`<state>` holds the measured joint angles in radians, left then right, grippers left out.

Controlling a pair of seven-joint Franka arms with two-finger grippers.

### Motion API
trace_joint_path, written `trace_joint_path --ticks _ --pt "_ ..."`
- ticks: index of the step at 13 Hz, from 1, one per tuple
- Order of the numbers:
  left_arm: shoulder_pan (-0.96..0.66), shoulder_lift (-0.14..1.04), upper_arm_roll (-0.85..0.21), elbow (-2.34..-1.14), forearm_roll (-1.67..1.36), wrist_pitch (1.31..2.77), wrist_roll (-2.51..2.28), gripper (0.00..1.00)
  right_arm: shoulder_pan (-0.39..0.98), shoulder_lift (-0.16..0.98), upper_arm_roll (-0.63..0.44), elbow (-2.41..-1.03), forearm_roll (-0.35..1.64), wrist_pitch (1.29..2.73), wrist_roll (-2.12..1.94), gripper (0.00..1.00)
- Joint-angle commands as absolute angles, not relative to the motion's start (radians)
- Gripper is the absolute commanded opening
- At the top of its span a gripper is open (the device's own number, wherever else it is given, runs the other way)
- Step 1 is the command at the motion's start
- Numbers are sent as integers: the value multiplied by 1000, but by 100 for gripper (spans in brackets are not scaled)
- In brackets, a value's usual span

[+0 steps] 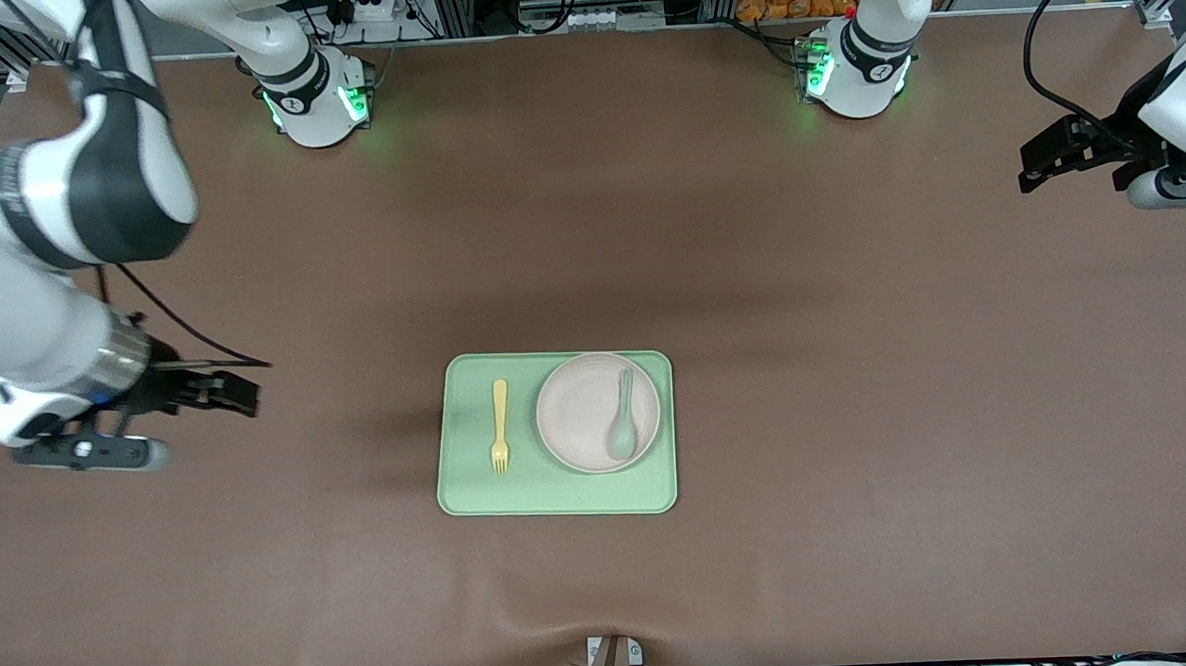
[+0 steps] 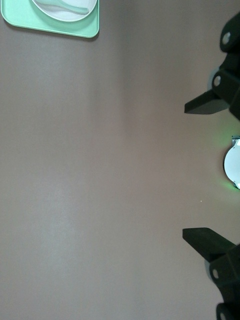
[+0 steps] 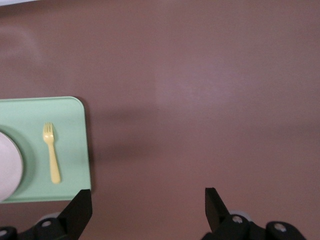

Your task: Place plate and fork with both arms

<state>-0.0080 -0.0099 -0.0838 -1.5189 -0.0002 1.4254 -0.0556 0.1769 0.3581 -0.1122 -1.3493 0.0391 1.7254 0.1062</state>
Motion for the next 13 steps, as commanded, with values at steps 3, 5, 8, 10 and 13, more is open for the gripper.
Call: trace_joint_path --ticks 3,5,8,10,13 --pt "-2 -15 -91 -1511 6 1433 -54 100 38 263 -92 -1348 38 1596 -107 100" --pt "-3 -15 -92 -1511 11 1433 -54 100 25 189 -91 -1376 37 1574 -106 100" --pt "-2 -15 -92 -1511 11 1433 -52 100 9 79 -92 -1503 35 1589 -101 100" --pt "-2 -15 -92 -1511 11 1433 -52 100 8 11 -91 -1609 34 1627 -101 100" --pt "-2 -17 -92 -1511 9 1433 -52 100 8 -6 -89 -1666 25 1671 -109 100"
